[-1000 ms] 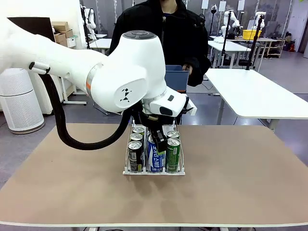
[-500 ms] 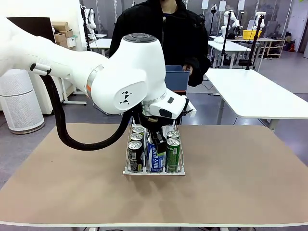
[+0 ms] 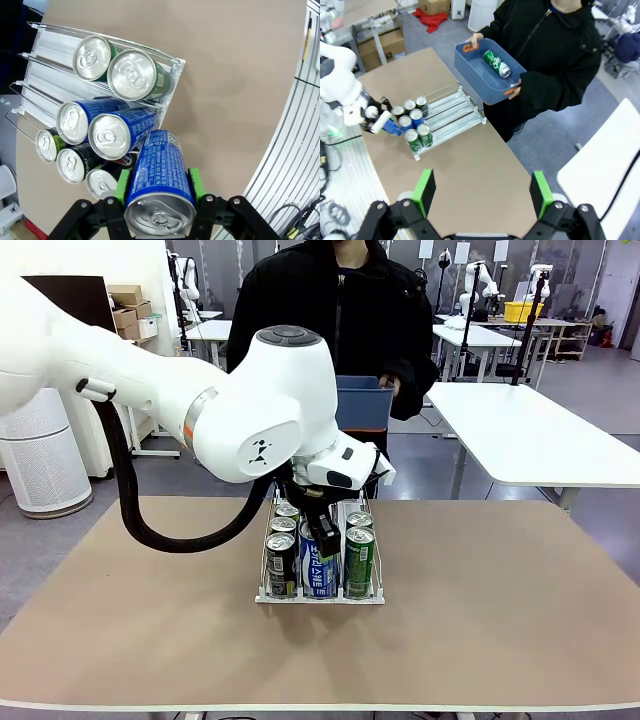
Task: Fill the beverage cans into the dispenser.
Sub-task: Place the picked Ionic drink in the line of the Automatic Can Dispenser with the same cans.
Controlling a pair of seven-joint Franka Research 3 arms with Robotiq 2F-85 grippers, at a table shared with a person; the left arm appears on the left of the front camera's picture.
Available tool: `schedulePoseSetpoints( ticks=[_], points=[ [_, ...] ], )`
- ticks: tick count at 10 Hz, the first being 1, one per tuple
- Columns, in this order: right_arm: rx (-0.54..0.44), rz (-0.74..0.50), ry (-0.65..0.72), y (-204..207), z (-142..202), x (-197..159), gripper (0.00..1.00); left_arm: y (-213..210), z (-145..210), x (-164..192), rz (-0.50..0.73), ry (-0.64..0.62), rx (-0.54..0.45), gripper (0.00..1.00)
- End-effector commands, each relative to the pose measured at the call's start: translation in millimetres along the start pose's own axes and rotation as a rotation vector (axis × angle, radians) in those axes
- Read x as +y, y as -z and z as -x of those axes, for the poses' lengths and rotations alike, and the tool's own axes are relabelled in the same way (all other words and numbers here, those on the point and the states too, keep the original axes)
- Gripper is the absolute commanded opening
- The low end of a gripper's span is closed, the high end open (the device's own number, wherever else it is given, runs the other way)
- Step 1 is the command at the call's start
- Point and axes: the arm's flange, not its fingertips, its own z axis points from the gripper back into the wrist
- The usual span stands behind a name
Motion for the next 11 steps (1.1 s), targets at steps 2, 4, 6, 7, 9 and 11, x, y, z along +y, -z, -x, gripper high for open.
schedulePoseSetpoints(
  ticks=[2, 4, 6, 7, 9, 11],
  points=[
    [-0.001, -0.002, -0.001, 0.5, 0.3, 1.0, 1.00, 21.6, -1.1, 16.4, -0.083, -0.030, -0.038, 0.57],
    [-0.001, -0.002, -0.001, 0.5, 0.3, 1.0, 1.00, 35.7, -6.0, 29.6, -0.107, -0.063, -0.037, 0.57],
    [-0.001, -0.002, -0.001, 0.5, 0.3, 1.0, 1.00, 42.2, -5.2, 38.4, -0.111, -0.081, -0.041, 0.57],
    [-0.001, -0.002, -0.001, 0.5, 0.3, 1.0, 1.00, 46.3, -4.3, 41.9, -0.107, -0.105, -0.056, 0.57],
    [-0.001, -0.002, -0.001, 0.5, 0.3, 1.0, 1.00, 55.8, -6.9, 49.3, -0.071, -0.128, -0.090, 0.57],
    [-0.001, -0.002, -0.001, 0.5, 0.3, 1.0, 1.00, 61.2, -12.2, 50.2, -0.034, -0.119, -0.109, 0.57]
  ],
)
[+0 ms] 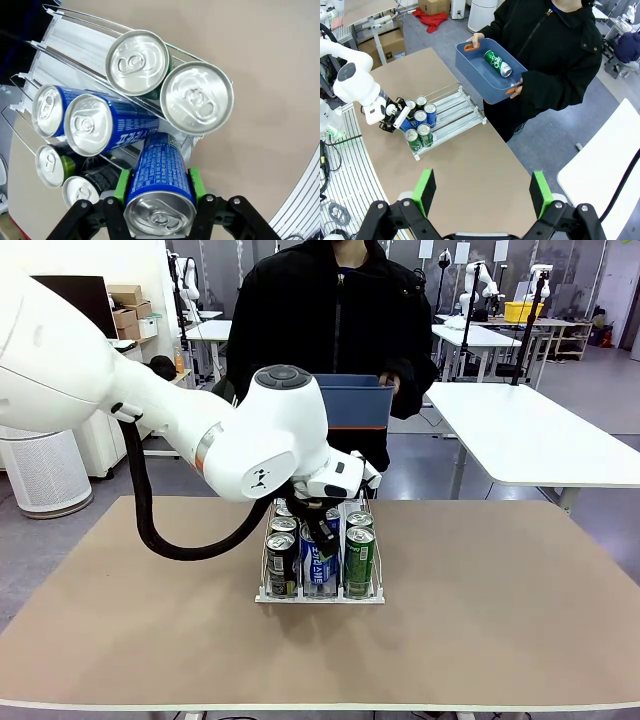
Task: Fill the beverage cans into the dispenser.
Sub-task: Place the picked Ionic drink in the line of the Automatic Can Dispenser with the same cans.
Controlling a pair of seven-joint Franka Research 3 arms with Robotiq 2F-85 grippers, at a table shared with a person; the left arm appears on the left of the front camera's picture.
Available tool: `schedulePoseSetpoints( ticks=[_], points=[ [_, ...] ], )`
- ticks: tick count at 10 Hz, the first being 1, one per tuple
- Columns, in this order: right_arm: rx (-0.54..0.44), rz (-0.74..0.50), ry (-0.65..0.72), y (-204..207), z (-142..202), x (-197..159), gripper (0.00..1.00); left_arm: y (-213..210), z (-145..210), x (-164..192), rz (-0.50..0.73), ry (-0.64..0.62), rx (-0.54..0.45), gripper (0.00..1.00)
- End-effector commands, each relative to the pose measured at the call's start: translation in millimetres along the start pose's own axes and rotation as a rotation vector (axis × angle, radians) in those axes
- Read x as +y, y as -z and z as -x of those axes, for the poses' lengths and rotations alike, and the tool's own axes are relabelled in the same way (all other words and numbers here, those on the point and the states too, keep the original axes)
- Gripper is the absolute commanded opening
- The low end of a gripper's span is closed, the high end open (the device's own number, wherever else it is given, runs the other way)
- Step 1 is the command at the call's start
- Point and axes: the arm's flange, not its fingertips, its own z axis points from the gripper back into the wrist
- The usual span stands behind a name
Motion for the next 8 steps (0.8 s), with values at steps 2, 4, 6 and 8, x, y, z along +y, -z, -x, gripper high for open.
schedulePoseSetpoints(
  ticks=[2, 4, 6, 8],
  points=[
    [-0.001, -0.002, -0.001, 0.5, 0.3, 1.0, 1.00, 5.9, -13.7, 4.8, 0.010, 0.006, -0.041, 0.57],
    [-0.001, -0.002, -0.001, 0.5, 0.3, 1.0, 1.00, 17.3, -14.7, 1.2, 0.043, 0.020, -0.004, 0.57],
    [-0.001, -0.002, -0.001, 0.5, 0.3, 1.0, 1.00, 20.4, -16.6, -0.8, 0.105, 0.021, 0.032, 0.57],
    [-0.001, -0.002, -0.001, 0.5, 0.3, 1.0, 1.00, 18.6, -13.2, -2.6, 0.049, 0.008, 0.027, 0.57]
  ],
)
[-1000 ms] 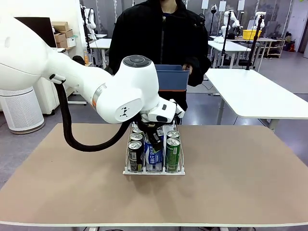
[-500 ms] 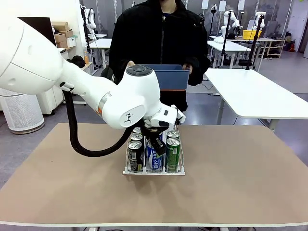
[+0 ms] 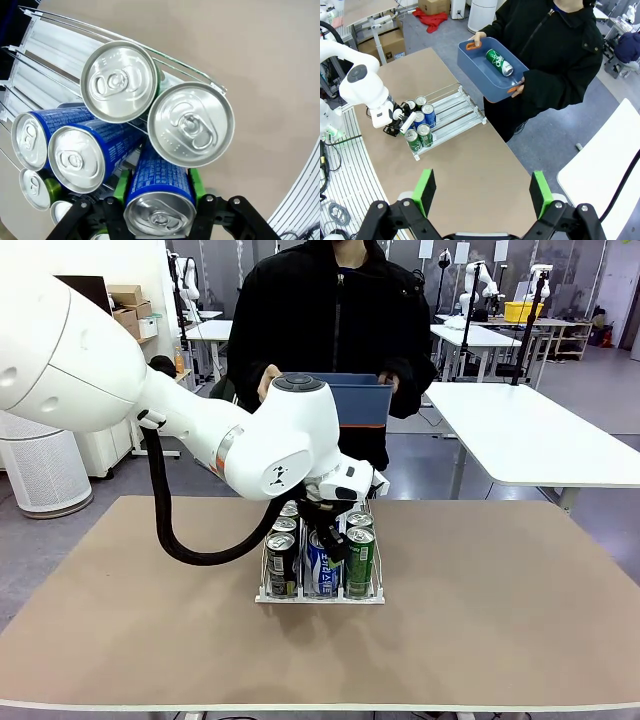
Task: Fill the beverage cans into the dispenser.
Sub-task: Place the picked Ionic drink in the line of the Automatic Can Dispenser with the same cans.
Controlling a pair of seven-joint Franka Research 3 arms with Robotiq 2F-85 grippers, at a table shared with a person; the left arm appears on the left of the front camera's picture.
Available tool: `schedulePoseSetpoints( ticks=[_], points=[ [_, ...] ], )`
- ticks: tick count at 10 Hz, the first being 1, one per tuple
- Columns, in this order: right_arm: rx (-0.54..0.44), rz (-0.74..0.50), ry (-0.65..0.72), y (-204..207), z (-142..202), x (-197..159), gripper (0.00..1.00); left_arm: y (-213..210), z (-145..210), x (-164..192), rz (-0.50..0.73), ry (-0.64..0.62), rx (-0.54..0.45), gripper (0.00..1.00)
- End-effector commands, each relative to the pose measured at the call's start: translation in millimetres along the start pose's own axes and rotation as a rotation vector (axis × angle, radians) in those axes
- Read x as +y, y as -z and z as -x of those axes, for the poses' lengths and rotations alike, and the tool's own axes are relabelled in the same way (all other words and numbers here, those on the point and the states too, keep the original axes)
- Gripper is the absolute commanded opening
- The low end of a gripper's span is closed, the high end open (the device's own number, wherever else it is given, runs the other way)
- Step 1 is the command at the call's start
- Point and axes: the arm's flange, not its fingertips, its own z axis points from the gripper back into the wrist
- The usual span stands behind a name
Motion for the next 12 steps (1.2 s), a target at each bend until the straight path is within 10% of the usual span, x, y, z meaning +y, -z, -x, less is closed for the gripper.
schedulePoseSetpoints(
  ticks=[1, 6, 9, 12],
  points=[
    [-0.001, -0.002, -0.001, 0.6, 0.3, 1.0, 1.00, -0.2, 3.1, -4.6, -0.020, -0.001, -0.014, 0.57],
    [-0.001, -0.002, -0.001, 0.6, 0.3, 1.0, 1.00, 0.0, 0.1, -0.4, -0.001, 0.001, 0.000, 0.60],
    [-0.001, -0.002, -0.001, 0.6, 0.3, 1.0, 1.00, -33.4, 5.0, -5.2, -0.102, -0.055, 0.023, 0.96],
    [-0.001, -0.002, -0.001, 0.6, 0.3, 1.0, 1.00, -56.1, 2.2, -13.8, -0.138, -0.099, 0.005, 1.00]
  ],
)
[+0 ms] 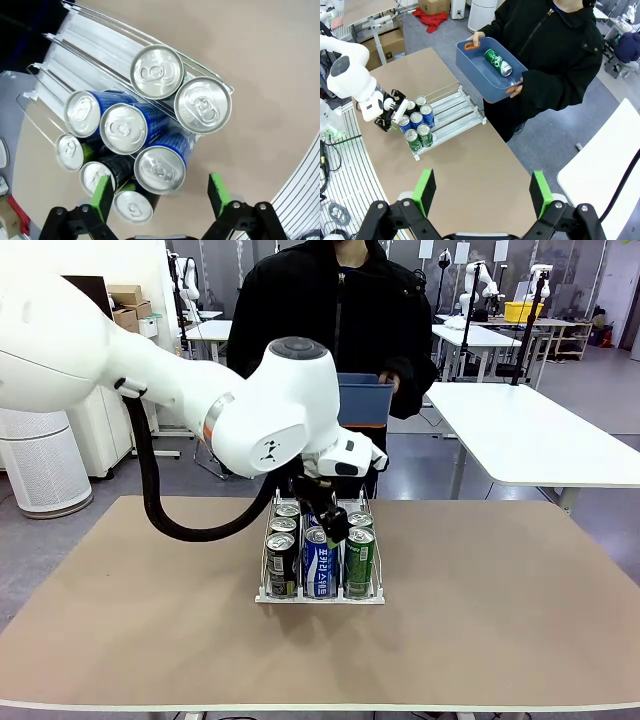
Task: Fill the beverage cans into the dispenser.
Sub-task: Place the picked Ionic drink in the line of the Automatic Can Dispenser with the same cans, then pick up the Sprite handed by the human.
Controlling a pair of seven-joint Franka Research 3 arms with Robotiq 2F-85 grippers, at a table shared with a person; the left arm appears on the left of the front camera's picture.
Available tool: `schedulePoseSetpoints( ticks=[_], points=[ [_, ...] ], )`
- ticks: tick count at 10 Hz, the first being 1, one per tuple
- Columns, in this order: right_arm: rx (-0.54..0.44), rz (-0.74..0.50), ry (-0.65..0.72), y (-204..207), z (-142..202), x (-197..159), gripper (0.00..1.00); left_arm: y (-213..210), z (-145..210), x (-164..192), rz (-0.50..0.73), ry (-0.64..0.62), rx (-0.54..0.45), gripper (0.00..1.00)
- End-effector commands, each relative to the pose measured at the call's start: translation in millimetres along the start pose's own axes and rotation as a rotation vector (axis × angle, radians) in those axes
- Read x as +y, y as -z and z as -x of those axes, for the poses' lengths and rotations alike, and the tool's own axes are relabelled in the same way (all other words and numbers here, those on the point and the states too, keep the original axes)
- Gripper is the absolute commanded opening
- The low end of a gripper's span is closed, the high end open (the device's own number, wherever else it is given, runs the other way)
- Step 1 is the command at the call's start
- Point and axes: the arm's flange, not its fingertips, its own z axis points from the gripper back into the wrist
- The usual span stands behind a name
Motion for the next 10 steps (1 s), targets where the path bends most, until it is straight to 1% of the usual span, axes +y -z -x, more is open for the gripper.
schedulePoseSetpoints(
  ticks=[1, 3, 4, 10],
  points=[
    [-0.001, -0.002, -0.001, 0.5, 0.3, 1.0, 1.00, 0.4, 2.1, -11.6, -0.030, -0.040, -0.013, 1.00],
    [-0.001, -0.002, -0.001, 0.5, 0.3, 1.0, 1.00, -9.1, 2.9, -17.3, -0.019, -0.072, -0.045, 1.00],
    [-0.001, -0.002, -0.001, 0.5, 0.3, 1.0, 1.00, -9.1, -2.1, -6.3, -0.007, -0.030, -0.015, 1.00],
    [-0.001, -0.002, -0.001, 0.5, 0.3, 1.0, 1.00, -9.1, -2.1, -6.3, -0.007, -0.030, -0.015, 1.00]
  ],
)
